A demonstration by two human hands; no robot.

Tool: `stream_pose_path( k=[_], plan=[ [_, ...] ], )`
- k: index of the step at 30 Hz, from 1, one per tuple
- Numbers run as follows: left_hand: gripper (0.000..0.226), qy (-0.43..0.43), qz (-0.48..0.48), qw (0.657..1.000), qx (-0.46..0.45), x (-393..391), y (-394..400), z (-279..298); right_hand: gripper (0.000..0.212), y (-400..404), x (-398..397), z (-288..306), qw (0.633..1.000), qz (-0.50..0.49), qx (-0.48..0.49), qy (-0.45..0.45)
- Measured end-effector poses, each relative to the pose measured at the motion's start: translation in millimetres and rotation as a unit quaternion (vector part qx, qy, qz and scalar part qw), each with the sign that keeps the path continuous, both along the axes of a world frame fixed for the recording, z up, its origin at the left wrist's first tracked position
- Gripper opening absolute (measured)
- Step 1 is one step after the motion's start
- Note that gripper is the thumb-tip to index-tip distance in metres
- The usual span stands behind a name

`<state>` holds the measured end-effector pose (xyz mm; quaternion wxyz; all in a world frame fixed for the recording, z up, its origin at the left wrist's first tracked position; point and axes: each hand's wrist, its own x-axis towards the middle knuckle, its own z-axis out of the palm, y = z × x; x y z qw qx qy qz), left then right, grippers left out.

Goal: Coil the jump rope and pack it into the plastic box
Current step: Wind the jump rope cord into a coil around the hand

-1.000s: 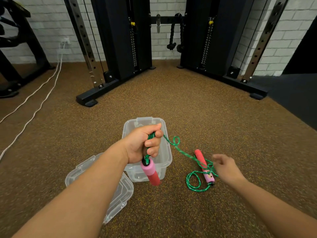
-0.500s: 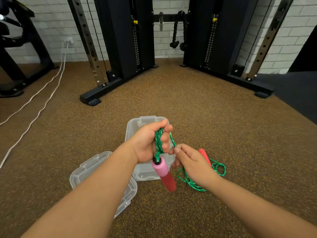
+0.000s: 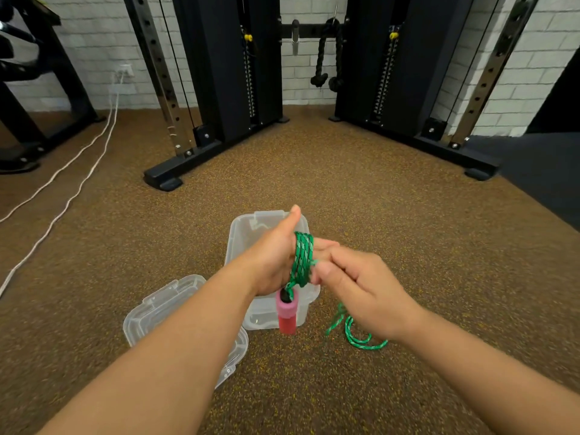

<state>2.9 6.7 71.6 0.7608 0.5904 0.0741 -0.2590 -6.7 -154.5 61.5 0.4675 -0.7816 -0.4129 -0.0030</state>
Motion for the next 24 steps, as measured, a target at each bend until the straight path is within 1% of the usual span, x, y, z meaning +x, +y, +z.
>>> stream_pose_path(
  k=[2, 3, 4, 6, 7, 10, 11, 13, 15, 16, 17, 18, 20, 22, 24],
  plan=[
    [0.096, 0.012, -0.073, 0.997, 0.021, -3.3, 0.7, -0.7, 0.022, -1.1, 8.2, 9.2, 0.994, 0.014, 0.068, 0.081],
    [0.102, 0.024, -0.114, 0.993, 0.022, -3.6, 2.0, -1.9, 0.022, -2.7, 12.7, 12.9, 0.992, 0.002, 0.081, 0.092],
    [0.106, 0.036, -0.152, 0.987, 0.020, -3.9, 3.4, -2.7, 0.022, -4.8, 18.6, 13.6, 0.994, -0.021, 0.072, 0.080],
    [0.106, 0.048, -0.206, 0.977, 0.008, -4.4, 6.4, -2.8, 0.023, -7.9, 30.1, 7.3, 0.994, -0.057, 0.049, 0.082],
    [0.099, 0.047, -0.224, 0.974, -0.003, -5.7, 7.3, -0.8, 0.024, -8.4, 34.9, 1.3, 0.991, -0.063, 0.048, 0.105],
    [0.056, 0.023, -0.260, 0.965, -0.025, -11.4, 8.6, 5.0, 0.028, -5.3, 39.3, -17.0, 0.984, -0.072, 0.057, 0.154],
    [0.046, 0.015, -0.263, 0.964, -0.027, -13.5, 7.8, 5.8, 0.028, -3.4, 38.2, -21.3, 0.981, -0.067, 0.066, 0.171],
    [0.040, 0.003, -0.247, 0.968, -0.038, -14.8, 6.5, 4.5, 0.027, 1.3, 34.4, -28.9, 0.968, -0.054, 0.101, 0.224],
    [0.039, -0.009, -0.194, 0.978, -0.078, -13.9, 6.0, 4.9, 0.024, 5.2, 28.6, -38.1, 0.946, -0.038, 0.137, 0.293],
    [0.039, -0.012, -0.154, 0.983, -0.103, -12.5, 6.2, 5.1, 0.025, 6.7, 23.6, -42.1, 0.943, -0.044, 0.125, 0.304],
    [0.040, -0.015, -0.109, 0.987, -0.120, -11.1, 6.4, 5.9, 0.026, 7.9, 17.8, -46.5, 0.947, -0.064, 0.094, 0.300],
    [0.041, -0.022, -0.065, 0.990, -0.125, -9.5, 7.0, 6.3, 0.028, 8.1, 12.1, -51.0, 0.956, -0.091, 0.049, 0.275],
    [0.041, -0.038, 0.004, 0.992, -0.119, -6.4, 7.5, 5.8, 0.030, 6.6, 3.9, -58.6, 0.970, -0.138, -0.054, 0.193],
    [0.037, -0.054, 0.050, 0.991, -0.111, -4.0, 6.5, 4.8, 0.032, 2.8, -2.8, -59.6, 0.972, -0.142, -0.128, 0.134],
    [0.034, -0.067, 0.093, 0.988, -0.106, -1.1, 5.3, 2.9, 0.033, -1.4, -8.4, -55.3, 0.974, -0.121, -0.168, 0.091]
  ],
)
